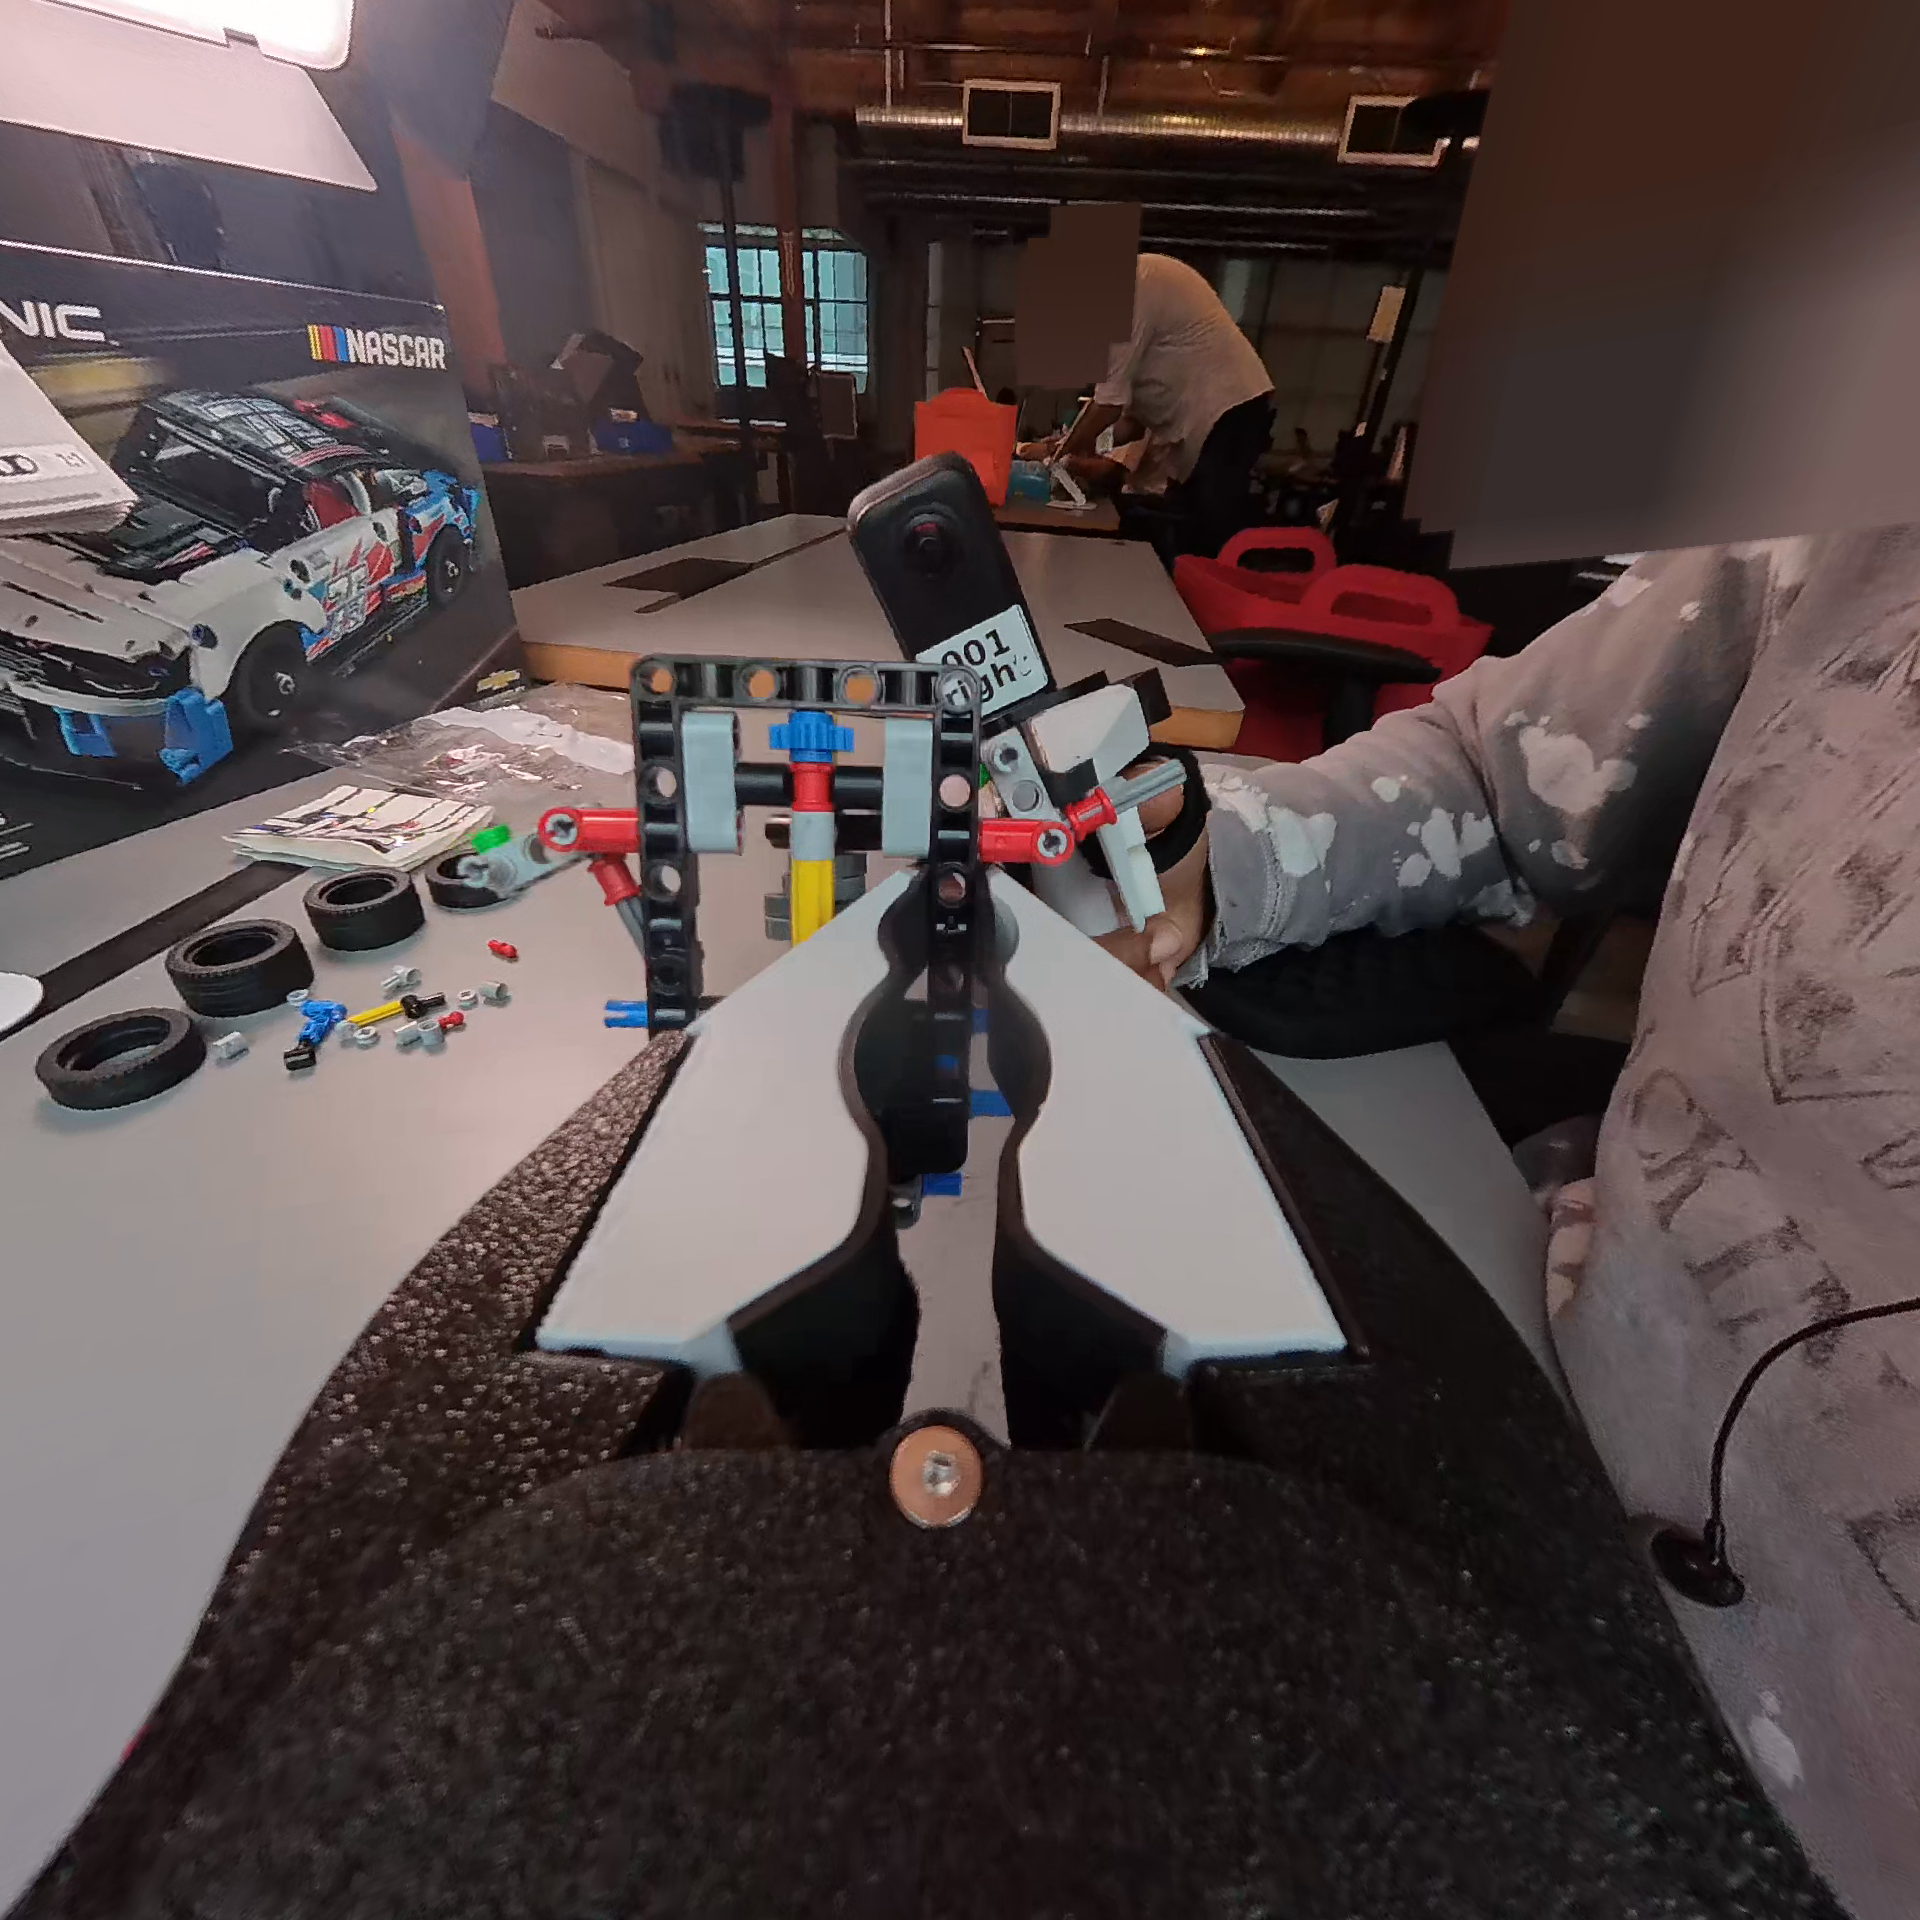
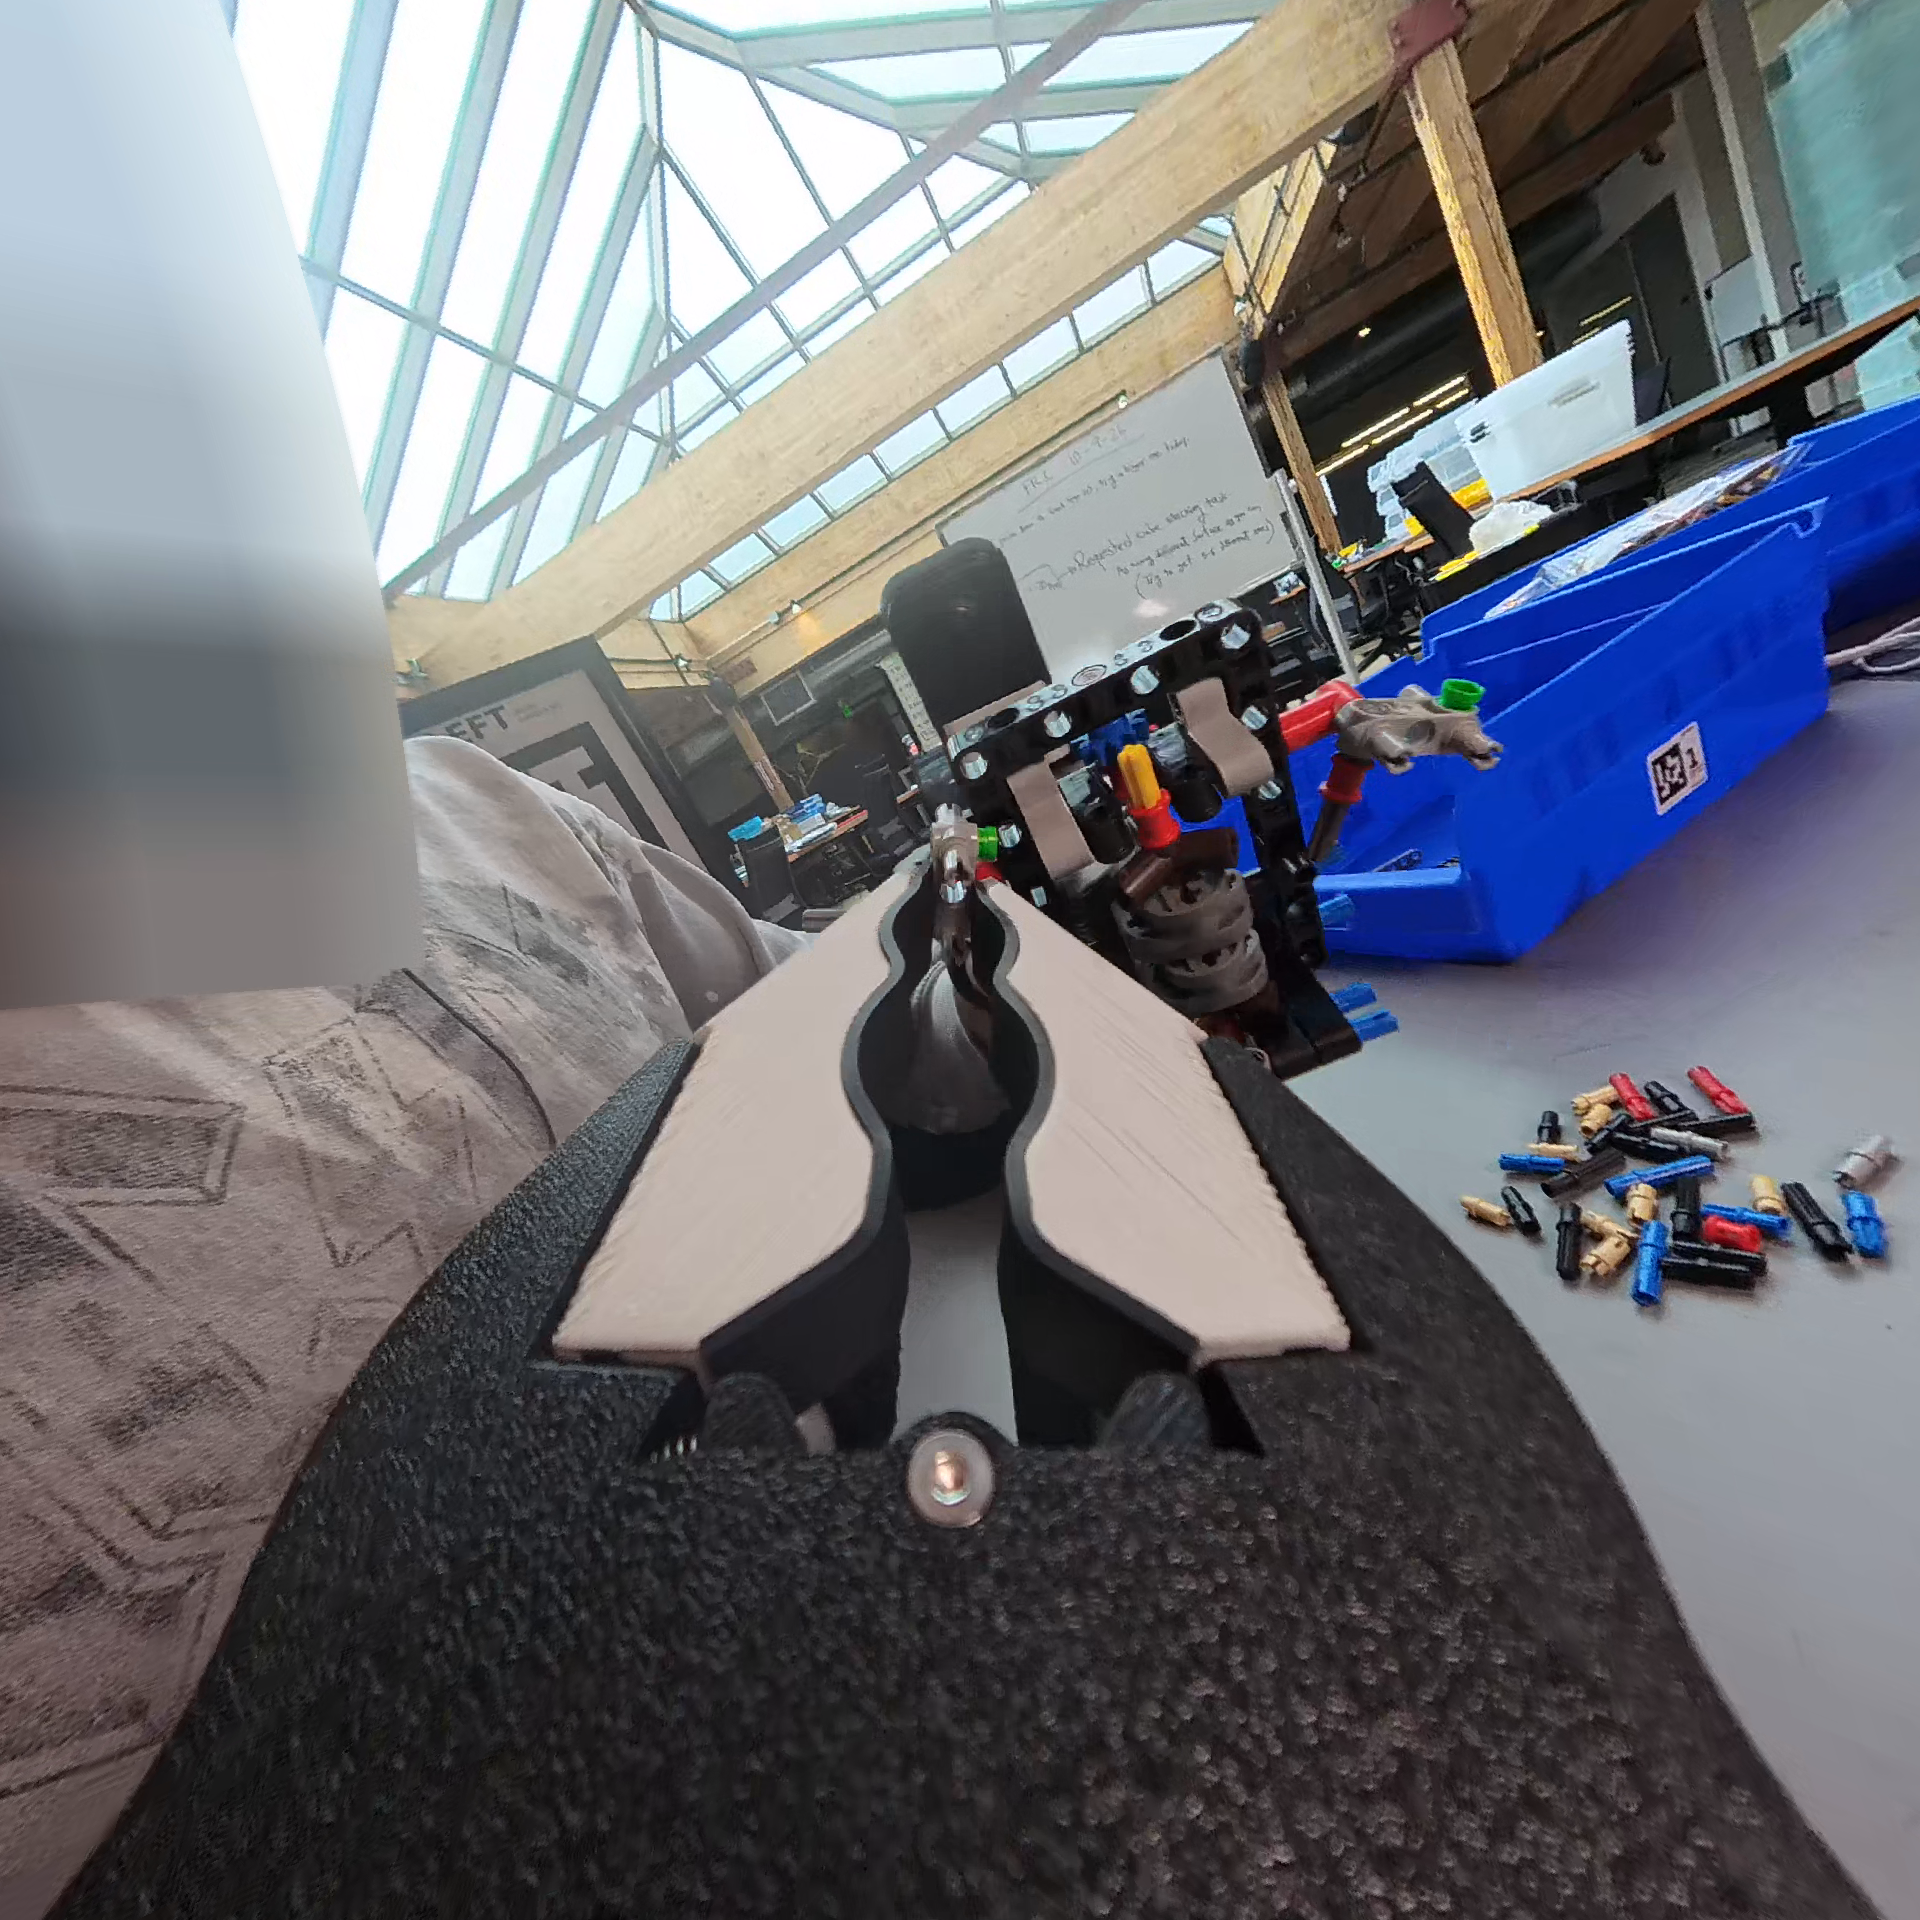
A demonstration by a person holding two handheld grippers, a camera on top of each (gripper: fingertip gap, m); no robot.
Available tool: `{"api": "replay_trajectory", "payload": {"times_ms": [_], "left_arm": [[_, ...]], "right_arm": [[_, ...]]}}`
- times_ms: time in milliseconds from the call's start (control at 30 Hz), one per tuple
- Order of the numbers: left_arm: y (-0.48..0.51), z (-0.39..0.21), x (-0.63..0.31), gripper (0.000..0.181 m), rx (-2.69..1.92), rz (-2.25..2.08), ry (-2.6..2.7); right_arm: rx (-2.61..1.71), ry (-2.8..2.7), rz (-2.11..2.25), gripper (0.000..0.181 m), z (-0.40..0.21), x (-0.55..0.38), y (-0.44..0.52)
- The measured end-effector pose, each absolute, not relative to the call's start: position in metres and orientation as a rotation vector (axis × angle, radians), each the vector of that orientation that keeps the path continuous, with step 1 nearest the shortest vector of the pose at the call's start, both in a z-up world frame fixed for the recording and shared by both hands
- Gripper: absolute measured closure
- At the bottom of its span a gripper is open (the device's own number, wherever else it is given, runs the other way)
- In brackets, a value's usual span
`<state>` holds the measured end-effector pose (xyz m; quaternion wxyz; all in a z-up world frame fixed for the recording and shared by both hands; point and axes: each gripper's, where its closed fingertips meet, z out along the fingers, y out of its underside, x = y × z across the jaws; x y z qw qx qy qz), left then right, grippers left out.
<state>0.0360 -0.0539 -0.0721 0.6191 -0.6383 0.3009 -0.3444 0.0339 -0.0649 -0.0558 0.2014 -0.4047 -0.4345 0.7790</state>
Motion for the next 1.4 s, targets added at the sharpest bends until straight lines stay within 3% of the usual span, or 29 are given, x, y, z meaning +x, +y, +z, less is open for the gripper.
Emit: {"api": "replay_trajectory", "payload": {"times_ms": [733,867,967,1200,1400], "left_arm": [[-0.057,-0.077,0.05,0.176,-1.513,-0.86,0.724],[-0.063,-0.015,-0.01,0.181,-1.297,-0.93,0.486],[-0.056,-0.053,0.012,0.175,-1.418,-0.91,0.563],[-0.051,-0.046,0.002,0.174,-1.399,-0.976,0.525],[-0.053,-0.054,0.003,0.175,-1.402,-1.105,0.499]], "right_arm": [[-1.03,-1.431,2.176,0.176,-0.069,0.053,-0.064],[-1.118,-1.236,2.126,0.177,-0.069,0.071,-0.011],[-1.024,-1.451,2.068,0.176,-0.068,0.052,-0.057],[-1.11,-1.359,2.033,0.176,-0.07,0.055,-0.032],[-1.304,-1.604,1.557,0.174,-0.122,0.047,-0.014]]}}
